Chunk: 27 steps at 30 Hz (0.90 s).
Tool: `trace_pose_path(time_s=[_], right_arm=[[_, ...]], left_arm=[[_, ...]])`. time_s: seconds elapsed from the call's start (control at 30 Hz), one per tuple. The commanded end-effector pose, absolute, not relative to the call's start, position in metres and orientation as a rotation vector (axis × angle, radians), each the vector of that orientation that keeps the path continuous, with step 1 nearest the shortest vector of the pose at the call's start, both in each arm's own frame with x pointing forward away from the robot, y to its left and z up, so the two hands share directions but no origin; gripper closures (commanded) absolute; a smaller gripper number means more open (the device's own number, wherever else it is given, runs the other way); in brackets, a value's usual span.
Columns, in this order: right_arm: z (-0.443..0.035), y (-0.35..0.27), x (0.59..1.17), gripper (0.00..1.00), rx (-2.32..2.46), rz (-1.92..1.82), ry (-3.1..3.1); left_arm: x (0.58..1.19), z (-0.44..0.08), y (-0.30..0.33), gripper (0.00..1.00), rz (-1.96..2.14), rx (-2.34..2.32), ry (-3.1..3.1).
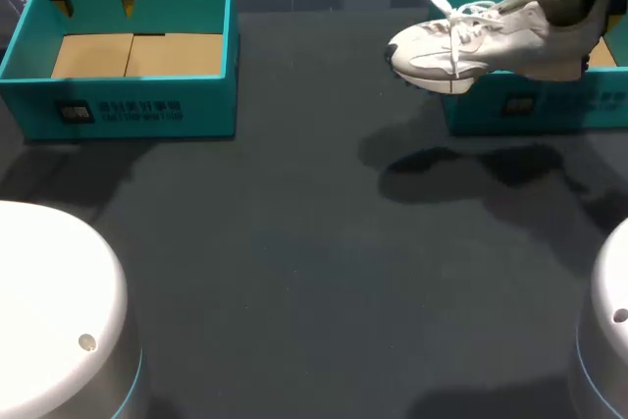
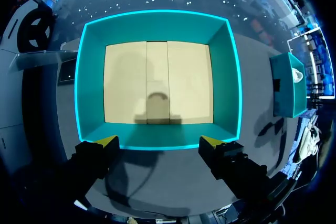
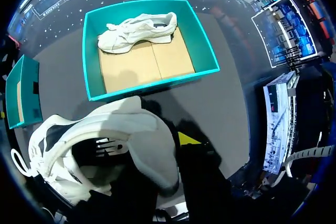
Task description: Take the shoe out of the shoebox, open the shoe tongue, remove and reinsert the insole, then place the shoe into the shoebox
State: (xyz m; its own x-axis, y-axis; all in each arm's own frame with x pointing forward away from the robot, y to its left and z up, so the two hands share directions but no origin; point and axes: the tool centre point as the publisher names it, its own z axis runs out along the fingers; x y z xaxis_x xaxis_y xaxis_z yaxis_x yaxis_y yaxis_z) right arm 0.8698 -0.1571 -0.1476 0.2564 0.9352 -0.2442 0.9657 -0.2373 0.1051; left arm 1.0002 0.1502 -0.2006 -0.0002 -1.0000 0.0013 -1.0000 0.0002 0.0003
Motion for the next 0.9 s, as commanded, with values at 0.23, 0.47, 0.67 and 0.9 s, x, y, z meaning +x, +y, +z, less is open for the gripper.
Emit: trace_pose_path(time_s=[0.23,0.47,0.67,0.9], right_arm=[[-0.153,-0.152,0.854,1.0,2.253,-0.116,1.758],[-0.153,-0.152,0.854,1.0,2.253,-0.116,1.758],[-0.173,-0.131,0.825,1.0,2.177,-0.219,1.731],[-0.2,-0.102,0.782,1.0,2.111,-0.293,1.745]], left_arm=[[1.0,-0.2,0.15,0.0,0.0,2.221,-2.221],[1.0,-0.2,0.15,0.0,0.0,2.221,-2.221],[1.0,-0.2,0.15,0.0,0.0,2.221,-2.221],[1.0,-0.2,0.15,0.0,0.0,2.221,-2.221]])
